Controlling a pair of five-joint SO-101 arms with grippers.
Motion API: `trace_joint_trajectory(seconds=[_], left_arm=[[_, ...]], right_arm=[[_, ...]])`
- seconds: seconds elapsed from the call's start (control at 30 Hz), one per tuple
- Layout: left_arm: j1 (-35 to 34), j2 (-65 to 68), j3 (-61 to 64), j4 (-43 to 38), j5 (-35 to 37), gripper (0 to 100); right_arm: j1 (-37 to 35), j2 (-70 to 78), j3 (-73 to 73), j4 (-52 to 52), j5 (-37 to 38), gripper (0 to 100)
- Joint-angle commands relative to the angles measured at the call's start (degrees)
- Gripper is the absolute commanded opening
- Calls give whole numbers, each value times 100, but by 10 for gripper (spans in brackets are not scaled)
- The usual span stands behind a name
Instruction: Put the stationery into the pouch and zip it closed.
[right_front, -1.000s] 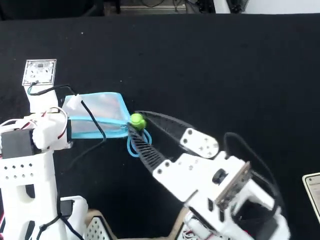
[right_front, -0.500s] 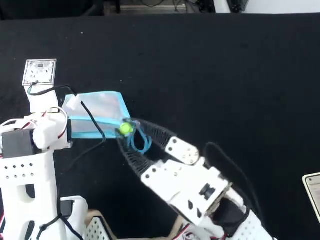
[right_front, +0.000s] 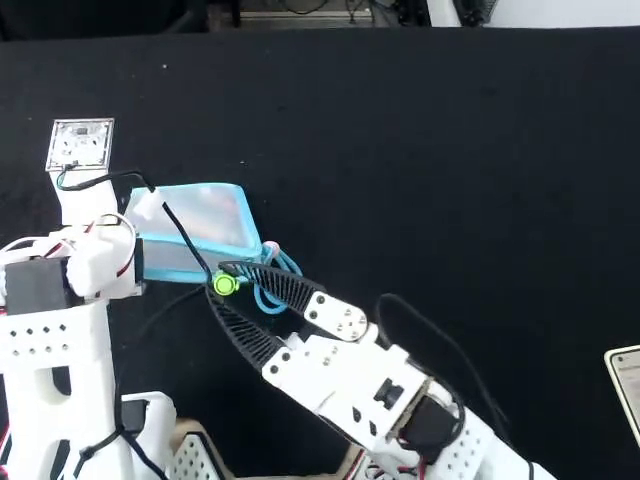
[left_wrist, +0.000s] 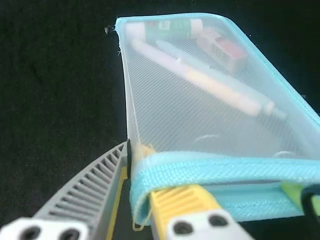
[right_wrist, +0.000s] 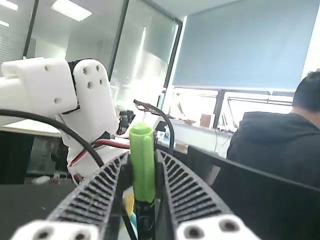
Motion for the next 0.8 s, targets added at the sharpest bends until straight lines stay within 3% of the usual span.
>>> trace_joint_trajectory(seconds=[0.0, 0.17, 0.3, 0.43, 0.63, 0.77], left_arm=[[-22, 62, 4, -97, 53, 30], [-22, 62, 4, -97, 53, 30], [-22, 62, 4, -97, 53, 30], [-22, 62, 4, -97, 53, 30], [-22, 62, 4, -97, 53, 30], [-22, 62, 4, -97, 53, 30]], right_arm=[[-9, 48, 611, -369, 404, 11], [158, 31, 875, -589, 1125, 11], [290, 84, 884, -510, 932, 11], [237, 75, 857, 316, 466, 15], [237, 84, 400, 1855, -105, 195], [237, 40, 127, 2251, -255, 168]])
